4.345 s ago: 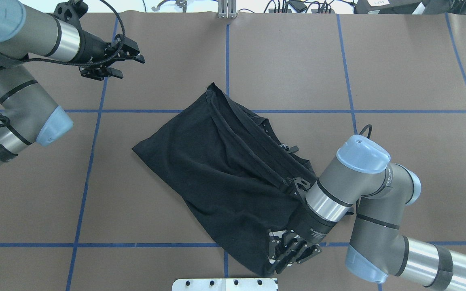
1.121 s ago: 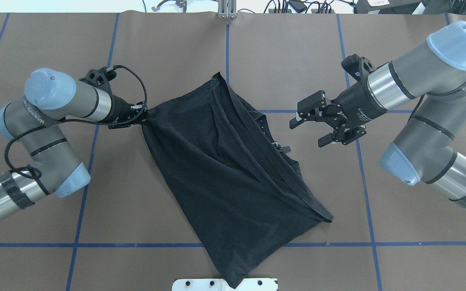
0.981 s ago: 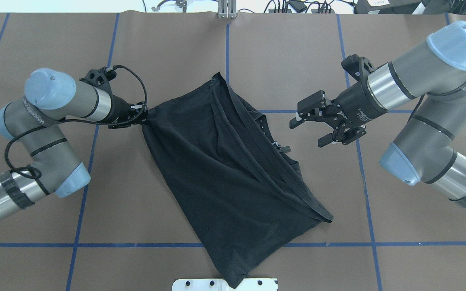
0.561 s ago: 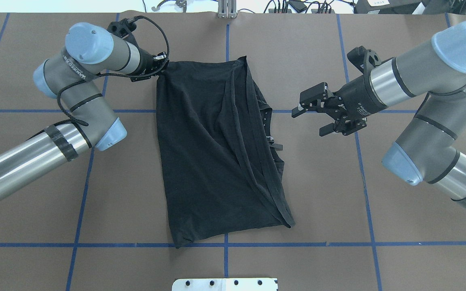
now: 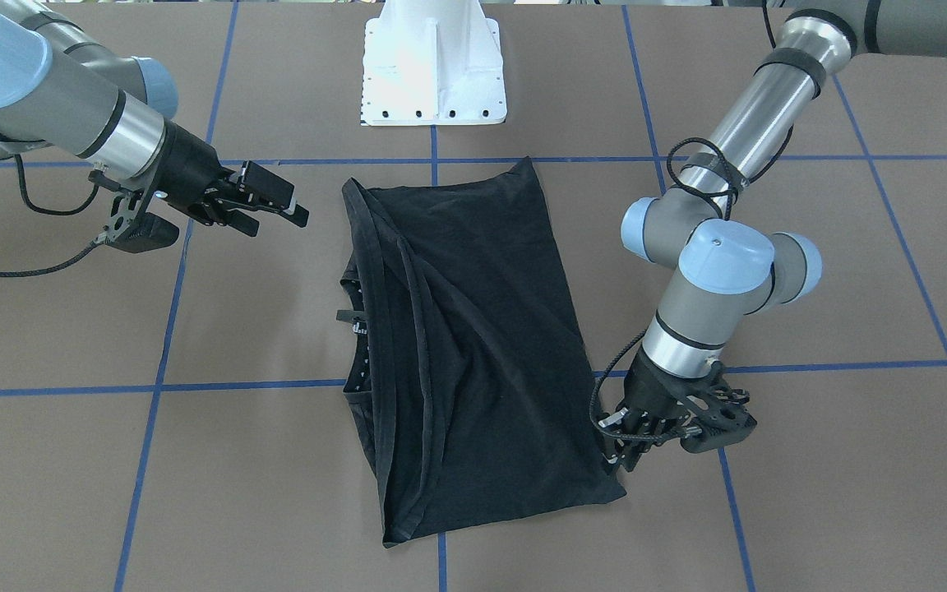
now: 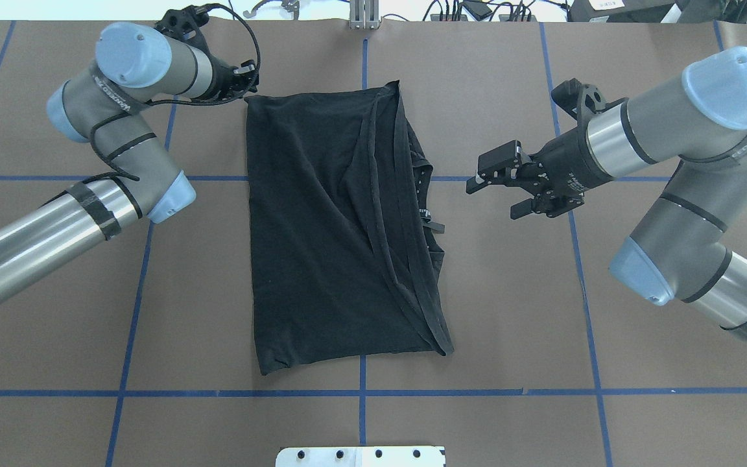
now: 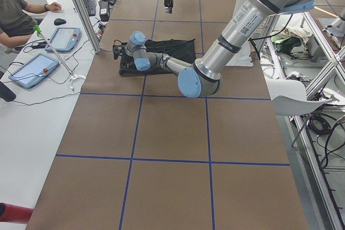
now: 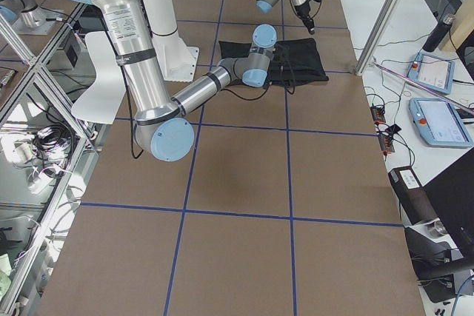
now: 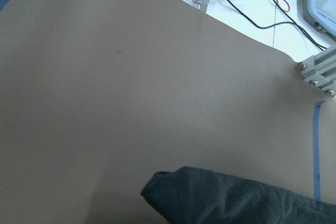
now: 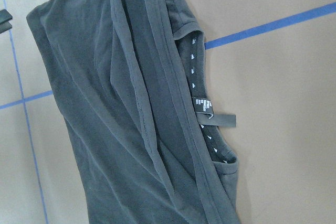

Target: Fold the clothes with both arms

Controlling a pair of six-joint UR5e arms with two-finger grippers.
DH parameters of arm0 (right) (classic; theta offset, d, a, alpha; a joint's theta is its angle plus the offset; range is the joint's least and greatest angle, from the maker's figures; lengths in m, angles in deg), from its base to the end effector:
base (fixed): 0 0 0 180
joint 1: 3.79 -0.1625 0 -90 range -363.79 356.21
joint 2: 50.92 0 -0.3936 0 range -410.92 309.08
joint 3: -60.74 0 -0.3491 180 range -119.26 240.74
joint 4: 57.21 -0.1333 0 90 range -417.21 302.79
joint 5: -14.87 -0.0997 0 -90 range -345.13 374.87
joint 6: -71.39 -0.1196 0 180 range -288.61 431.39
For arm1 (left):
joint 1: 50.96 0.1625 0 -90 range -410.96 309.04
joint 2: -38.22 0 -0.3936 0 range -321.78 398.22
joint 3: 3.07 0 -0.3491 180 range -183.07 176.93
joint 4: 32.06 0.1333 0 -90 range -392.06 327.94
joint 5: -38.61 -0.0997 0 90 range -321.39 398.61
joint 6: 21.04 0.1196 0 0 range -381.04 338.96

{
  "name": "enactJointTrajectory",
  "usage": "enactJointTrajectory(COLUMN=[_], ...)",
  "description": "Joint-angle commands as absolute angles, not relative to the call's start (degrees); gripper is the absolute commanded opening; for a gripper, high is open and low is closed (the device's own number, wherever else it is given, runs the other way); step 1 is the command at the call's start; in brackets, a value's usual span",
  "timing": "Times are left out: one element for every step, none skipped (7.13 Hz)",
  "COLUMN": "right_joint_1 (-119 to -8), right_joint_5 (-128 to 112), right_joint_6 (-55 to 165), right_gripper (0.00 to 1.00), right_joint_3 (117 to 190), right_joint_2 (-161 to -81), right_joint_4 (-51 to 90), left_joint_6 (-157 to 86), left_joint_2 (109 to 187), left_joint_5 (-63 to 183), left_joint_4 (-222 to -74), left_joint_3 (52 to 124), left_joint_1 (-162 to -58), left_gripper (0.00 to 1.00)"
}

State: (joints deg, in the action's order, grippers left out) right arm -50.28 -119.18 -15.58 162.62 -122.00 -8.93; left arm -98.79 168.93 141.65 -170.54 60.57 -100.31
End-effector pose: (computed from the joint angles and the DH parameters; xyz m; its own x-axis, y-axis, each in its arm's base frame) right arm -0.3350 -0.4257 0.2868 0.2099 0.1660 0.9635 -0.0537 0.9860 -0.1581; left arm 0.4041 -0.6338 0.3388 0.4198 -0.1716 -0.8913 0.5314 0.8425 0.0881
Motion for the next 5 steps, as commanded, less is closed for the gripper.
enactJointTrajectory(right_joint_1=[-43.47,-39.86,-36.26,-30.83,-25.29], right_joint_5=[-108.43,-101.22,-94.62,-86.37,-77.50], right_joint_6=[-11.49,-6.88,-1.96,-1.04,3.32], right_gripper=[1.00,0.98,0.98,0.94,0.92], right_joint_3=[162.61,162.87,164.00,165.32,165.33], right_joint_2=[-121.41,-119.41,-117.82,-116.67,-114.40], right_joint_4=[-6.78,-0.76,6.35,13.38,21.02], left_joint_6=[-92.16,-92.06,-92.06,-92.14,-92.14], left_joint_2=[162.34,158.84,156.71,155.13,154.94], left_joint_5=[145.64,145.84,145.92,146.45,147.85], left_joint_4=[-170.40,-170.40,-170.05,-170.05,-170.13], left_joint_3=[67.13,71.60,75.56,77.60,77.88], left_joint_1=[-102.37,-102.37,-102.46,-102.37,-102.46], left_gripper=[1.00,1.00,1.00,1.00,1.00])
